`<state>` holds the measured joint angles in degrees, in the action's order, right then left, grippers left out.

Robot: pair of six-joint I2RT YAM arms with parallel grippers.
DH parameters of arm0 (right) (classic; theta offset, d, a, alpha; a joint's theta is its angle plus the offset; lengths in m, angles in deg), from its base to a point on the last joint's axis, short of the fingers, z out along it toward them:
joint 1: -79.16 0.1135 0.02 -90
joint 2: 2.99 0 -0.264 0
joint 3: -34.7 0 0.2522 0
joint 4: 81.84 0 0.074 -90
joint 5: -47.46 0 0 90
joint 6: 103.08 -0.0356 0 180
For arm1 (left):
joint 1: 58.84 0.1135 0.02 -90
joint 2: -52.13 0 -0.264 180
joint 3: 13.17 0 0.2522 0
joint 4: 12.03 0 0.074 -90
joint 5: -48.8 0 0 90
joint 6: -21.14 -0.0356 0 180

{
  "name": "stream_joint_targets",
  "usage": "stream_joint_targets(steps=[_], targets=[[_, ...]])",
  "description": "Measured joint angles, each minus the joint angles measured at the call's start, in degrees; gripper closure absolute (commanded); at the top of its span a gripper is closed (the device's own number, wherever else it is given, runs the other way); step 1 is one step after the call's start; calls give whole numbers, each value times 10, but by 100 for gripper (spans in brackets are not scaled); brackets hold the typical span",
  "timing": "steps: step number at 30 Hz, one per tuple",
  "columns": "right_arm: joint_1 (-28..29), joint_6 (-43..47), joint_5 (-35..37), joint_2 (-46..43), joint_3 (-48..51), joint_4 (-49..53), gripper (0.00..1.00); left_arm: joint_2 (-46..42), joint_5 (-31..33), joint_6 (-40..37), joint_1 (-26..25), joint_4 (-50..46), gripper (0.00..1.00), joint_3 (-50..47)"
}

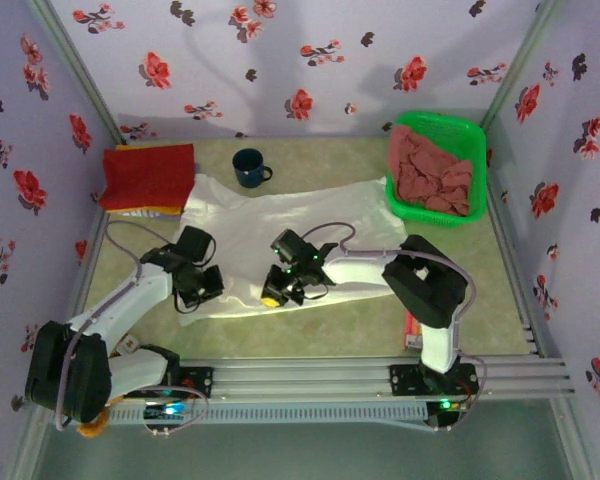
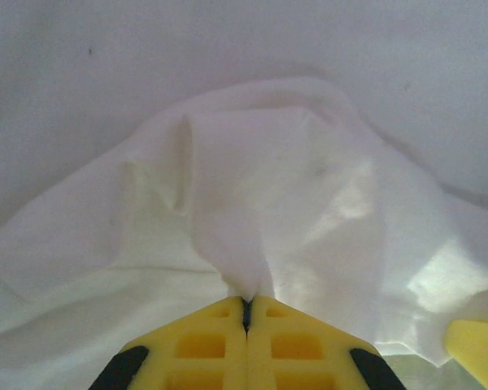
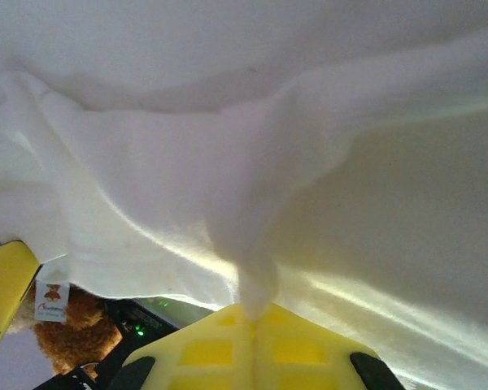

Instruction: Fold and stack the t-shirts

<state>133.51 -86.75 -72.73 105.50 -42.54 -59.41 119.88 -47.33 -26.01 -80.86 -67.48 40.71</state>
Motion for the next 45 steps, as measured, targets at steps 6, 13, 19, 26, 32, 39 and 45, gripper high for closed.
stream_joint_targets(steps=[6,13,19,26,32,39,45], targets=[[-28,24,3,7,-68,30,100,57,-1,-13,33,16,100,50],[-79,38,-1,61,-128,33,88,191,-11,-29,82,47,100,107],[-108,54,-3,106,-157,40,53,276,-21,-46,106,49,98,190],[-115,78,4,97,-160,61,45,306,-26,-58,118,48,55,229],[-113,111,69,-4,-99,114,40,261,-18,-68,107,16,49,232],[-126,157,170,-187,5,216,39,102,-14,-76,97,-21,57,180],[-173,174,182,-214,117,224,39,84,-32,-57,88,-20,63,29]])
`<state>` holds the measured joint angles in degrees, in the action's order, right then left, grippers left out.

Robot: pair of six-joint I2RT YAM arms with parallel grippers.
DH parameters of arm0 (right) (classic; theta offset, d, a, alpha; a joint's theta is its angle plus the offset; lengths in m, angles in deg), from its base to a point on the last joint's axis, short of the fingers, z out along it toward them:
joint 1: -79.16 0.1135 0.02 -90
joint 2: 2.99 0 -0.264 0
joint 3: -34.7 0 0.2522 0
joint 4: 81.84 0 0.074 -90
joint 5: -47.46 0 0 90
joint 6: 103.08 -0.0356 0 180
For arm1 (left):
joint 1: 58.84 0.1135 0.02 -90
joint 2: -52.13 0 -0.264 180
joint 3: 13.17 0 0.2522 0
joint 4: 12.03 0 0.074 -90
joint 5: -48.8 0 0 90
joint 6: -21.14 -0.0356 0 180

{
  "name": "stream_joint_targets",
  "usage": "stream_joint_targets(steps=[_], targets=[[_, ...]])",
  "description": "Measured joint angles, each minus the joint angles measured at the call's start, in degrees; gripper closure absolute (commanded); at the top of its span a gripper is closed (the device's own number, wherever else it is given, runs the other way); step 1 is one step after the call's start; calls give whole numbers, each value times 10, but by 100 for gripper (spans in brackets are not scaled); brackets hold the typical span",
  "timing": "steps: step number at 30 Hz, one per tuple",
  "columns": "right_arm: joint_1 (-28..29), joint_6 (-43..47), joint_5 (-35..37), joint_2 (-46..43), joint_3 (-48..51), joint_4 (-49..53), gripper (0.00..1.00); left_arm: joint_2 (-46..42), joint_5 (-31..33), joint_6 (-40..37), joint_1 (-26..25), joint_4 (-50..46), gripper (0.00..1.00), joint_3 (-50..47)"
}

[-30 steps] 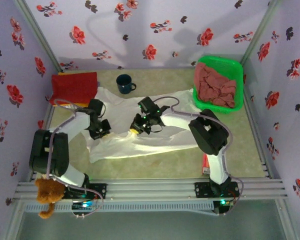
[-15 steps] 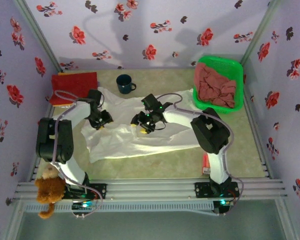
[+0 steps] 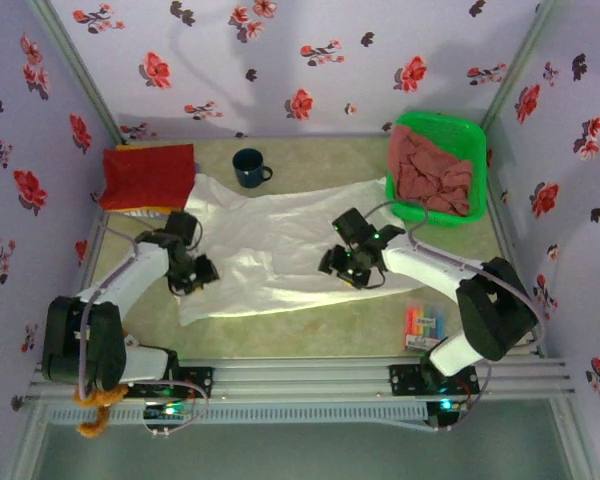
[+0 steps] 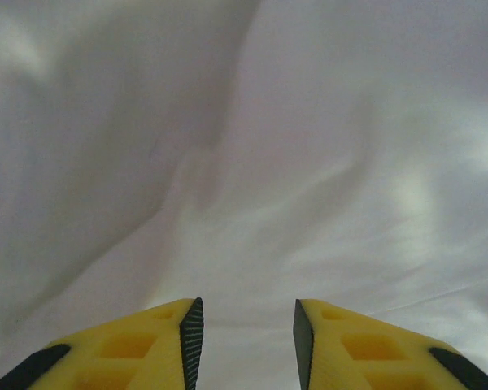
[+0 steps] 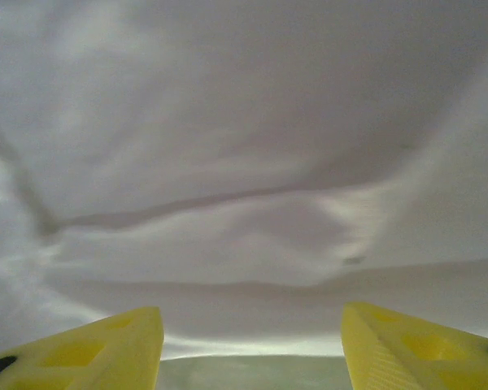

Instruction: Fold and stack the t-shirts

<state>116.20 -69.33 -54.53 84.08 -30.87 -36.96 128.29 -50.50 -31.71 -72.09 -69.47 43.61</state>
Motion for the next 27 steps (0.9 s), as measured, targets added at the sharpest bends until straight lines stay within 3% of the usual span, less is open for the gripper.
stream_joint_targets(steps=[2,6,15,20,27], targets=[[-19,3,-6,6,28,-9,39,0,3,11,0,1,56,-32],[-39,1,-20,23,47,-44,39,28,23,22,5,19,55,-40],[-30,-27,-50,12,74,-105,37,77,27,35,23,23,50,-5],[4,-38,-52,-9,76,-91,35,75,36,27,62,25,49,2],[-11,-28,-30,-72,53,-30,33,73,48,9,71,18,48,24]])
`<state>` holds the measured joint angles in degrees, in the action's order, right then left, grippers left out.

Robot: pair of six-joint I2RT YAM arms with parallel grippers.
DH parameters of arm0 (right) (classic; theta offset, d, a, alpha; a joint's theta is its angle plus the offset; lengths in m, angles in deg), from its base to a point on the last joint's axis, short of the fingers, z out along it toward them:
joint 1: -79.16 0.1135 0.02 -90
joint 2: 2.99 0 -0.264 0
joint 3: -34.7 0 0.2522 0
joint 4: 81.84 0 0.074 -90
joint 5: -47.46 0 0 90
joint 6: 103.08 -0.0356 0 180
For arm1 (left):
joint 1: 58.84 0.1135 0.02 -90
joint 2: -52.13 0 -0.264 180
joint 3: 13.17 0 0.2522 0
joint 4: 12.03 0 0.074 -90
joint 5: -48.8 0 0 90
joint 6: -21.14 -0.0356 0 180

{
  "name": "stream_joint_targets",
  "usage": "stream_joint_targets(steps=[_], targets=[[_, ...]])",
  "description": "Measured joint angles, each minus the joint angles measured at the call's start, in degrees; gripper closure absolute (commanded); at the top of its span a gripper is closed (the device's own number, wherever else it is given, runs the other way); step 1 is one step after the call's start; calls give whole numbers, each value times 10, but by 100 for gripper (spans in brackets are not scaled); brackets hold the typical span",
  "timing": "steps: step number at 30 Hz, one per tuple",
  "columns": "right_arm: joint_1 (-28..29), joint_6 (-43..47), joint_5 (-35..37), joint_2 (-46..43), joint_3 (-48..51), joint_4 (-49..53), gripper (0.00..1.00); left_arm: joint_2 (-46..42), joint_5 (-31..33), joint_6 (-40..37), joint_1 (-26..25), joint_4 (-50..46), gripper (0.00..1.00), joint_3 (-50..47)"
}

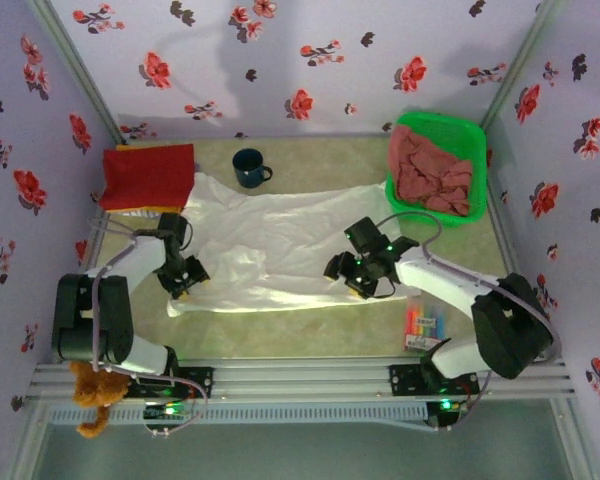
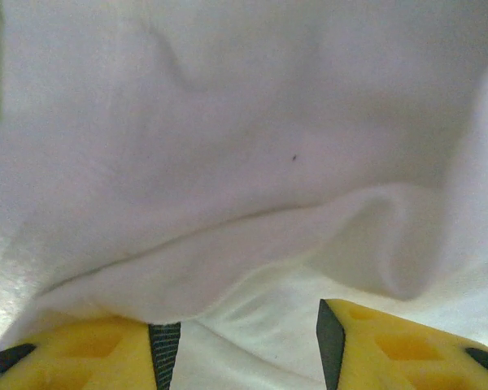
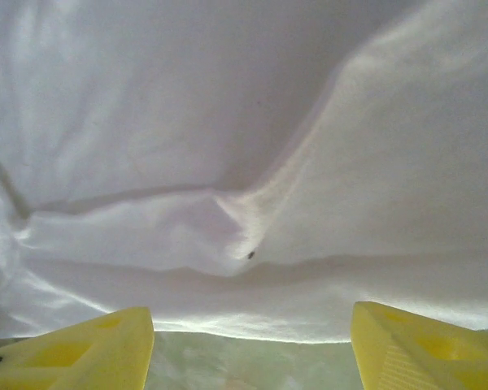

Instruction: Fold and stack the t-shirts

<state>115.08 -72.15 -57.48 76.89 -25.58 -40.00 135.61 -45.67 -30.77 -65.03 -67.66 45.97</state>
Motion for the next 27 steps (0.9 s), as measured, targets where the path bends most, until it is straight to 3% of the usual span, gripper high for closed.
stream_joint_targets(steps=[9,12,17,27], targets=[[-83,41,7,37,-1,1,33,-50,3,-7,-7,44,47,-21],[-101,47,17,48,9,2,33,-39,4,1,-6,57,42,-42],[-142,45,30,38,45,12,33,-49,-37,43,43,107,43,-80],[-159,62,66,-12,45,83,35,-22,-28,37,34,82,46,-43]])
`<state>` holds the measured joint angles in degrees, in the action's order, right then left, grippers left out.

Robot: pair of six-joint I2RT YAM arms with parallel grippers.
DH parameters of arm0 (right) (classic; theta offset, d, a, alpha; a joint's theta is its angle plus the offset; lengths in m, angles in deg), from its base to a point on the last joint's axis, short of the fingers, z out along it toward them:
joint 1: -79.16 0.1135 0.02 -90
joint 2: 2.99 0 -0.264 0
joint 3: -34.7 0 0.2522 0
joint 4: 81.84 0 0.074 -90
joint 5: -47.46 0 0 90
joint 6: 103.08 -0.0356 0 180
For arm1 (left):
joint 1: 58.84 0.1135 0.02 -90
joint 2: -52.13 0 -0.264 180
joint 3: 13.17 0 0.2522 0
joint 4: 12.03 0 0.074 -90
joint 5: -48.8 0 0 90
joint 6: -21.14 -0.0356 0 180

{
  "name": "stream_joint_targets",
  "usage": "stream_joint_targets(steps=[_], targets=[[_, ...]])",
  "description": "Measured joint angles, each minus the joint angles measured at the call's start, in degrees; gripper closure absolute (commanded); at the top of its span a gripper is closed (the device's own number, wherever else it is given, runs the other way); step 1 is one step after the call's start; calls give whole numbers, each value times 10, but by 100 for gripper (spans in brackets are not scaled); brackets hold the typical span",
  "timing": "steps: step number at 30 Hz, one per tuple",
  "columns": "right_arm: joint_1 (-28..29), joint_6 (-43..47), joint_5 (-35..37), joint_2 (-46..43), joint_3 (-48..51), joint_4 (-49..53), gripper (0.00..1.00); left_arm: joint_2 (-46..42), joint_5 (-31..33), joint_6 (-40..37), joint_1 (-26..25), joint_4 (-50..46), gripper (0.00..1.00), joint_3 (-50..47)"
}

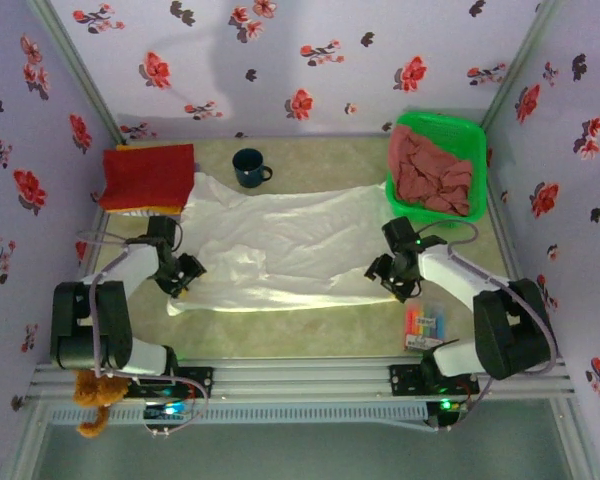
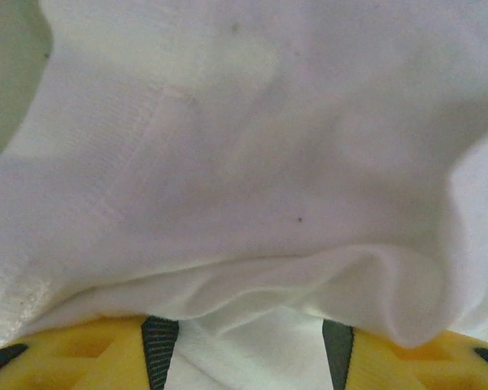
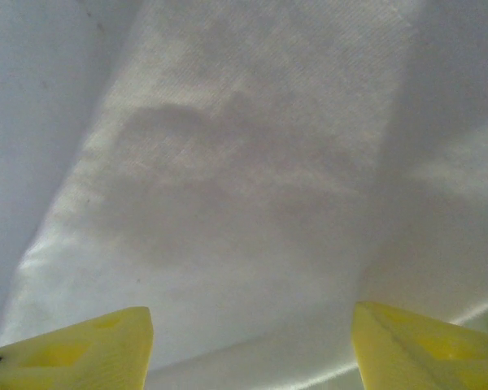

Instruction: Fold and stack the t-shirts

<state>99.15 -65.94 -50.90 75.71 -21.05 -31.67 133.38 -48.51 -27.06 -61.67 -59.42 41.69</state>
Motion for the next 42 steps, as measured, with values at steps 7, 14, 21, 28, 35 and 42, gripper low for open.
stream_joint_targets(steps=[7,14,21,28,35,42], targets=[[10,14,-12,-5,-74,32,37,-42,67,0,-85,-37,49,53],[46,12,-58,70,-91,-5,39,38,92,10,-180,-8,50,126],[59,-3,-60,101,-82,-43,38,184,82,9,-214,15,50,188],[59,-38,-32,84,-26,-80,38,219,108,12,-217,0,49,219],[55,-66,-15,38,21,-115,37,214,130,21,-218,6,48,210],[54,-67,-13,20,26,-110,36,202,128,22,-218,8,48,203]])
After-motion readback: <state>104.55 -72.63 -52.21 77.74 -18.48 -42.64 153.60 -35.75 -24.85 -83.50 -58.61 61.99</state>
